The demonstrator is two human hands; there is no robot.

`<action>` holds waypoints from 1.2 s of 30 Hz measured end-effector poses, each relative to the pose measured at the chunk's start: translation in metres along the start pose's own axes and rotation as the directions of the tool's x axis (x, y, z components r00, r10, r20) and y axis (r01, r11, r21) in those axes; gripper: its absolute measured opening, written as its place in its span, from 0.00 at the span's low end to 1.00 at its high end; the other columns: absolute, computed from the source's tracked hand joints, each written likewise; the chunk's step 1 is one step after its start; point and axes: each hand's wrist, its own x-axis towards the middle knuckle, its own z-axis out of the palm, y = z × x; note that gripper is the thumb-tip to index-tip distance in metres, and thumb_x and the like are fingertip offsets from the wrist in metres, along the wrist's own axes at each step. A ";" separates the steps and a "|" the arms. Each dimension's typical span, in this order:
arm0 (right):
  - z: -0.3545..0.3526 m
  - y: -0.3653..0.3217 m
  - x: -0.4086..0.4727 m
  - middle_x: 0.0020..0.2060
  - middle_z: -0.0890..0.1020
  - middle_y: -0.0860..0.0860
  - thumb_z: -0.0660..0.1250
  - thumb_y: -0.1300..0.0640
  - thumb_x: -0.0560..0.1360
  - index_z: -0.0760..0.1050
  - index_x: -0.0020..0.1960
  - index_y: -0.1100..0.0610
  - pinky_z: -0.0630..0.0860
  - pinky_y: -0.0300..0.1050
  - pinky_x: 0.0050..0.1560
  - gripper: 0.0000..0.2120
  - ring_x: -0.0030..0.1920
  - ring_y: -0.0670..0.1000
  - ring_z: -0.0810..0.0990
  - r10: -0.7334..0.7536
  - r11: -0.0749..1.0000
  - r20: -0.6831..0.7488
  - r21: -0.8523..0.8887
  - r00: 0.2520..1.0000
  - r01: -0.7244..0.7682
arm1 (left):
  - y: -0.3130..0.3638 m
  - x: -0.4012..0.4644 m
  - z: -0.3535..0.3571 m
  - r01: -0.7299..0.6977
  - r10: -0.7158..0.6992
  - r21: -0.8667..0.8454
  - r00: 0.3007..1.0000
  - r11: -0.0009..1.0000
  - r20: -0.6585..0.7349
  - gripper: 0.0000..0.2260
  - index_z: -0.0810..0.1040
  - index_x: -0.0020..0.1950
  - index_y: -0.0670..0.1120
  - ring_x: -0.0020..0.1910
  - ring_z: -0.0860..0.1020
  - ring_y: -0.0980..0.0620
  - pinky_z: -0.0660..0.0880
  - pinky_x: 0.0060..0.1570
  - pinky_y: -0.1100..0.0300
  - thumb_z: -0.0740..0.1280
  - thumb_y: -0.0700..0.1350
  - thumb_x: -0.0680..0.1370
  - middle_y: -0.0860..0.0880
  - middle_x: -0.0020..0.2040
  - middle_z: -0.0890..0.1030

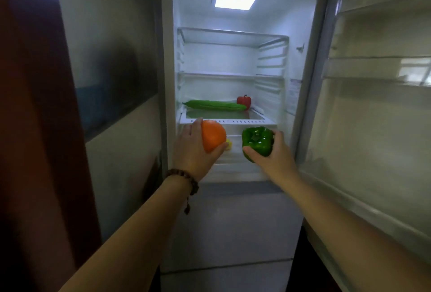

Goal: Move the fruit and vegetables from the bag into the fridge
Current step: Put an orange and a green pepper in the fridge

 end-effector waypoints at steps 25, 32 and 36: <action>0.093 0.158 0.384 0.56 0.77 0.59 0.73 0.38 0.57 0.69 0.64 0.61 0.78 0.53 0.54 0.43 0.53 0.57 0.78 0.359 0.932 0.050 0.039 0.932 -0.361 | -0.084 0.189 0.124 -0.156 0.099 0.210 0.961 0.965 0.258 0.41 0.59 0.73 0.48 0.61 0.70 0.48 0.71 0.61 0.50 0.69 0.65 0.67 0.47 0.66 0.69; 0.117 0.187 0.416 0.62 0.70 0.58 0.71 0.48 0.71 0.57 0.70 0.60 0.71 0.51 0.54 0.36 0.61 0.59 0.73 0.457 0.889 0.013 0.010 0.889 -0.457 | -0.085 0.184 0.123 -0.192 0.149 0.137 0.949 0.972 0.277 0.41 0.57 0.74 0.52 0.61 0.68 0.55 0.69 0.61 0.58 0.68 0.66 0.67 0.53 0.67 0.67; 0.120 0.191 0.419 0.65 0.70 0.60 0.70 0.44 0.71 0.56 0.72 0.59 0.72 0.56 0.62 0.38 0.61 0.60 0.73 0.502 0.862 0.026 0.061 0.865 -0.503 | -0.087 0.186 0.124 -0.182 0.145 0.104 0.945 0.978 0.292 0.41 0.57 0.73 0.53 0.60 0.67 0.57 0.70 0.60 0.59 0.68 0.66 0.66 0.54 0.67 0.66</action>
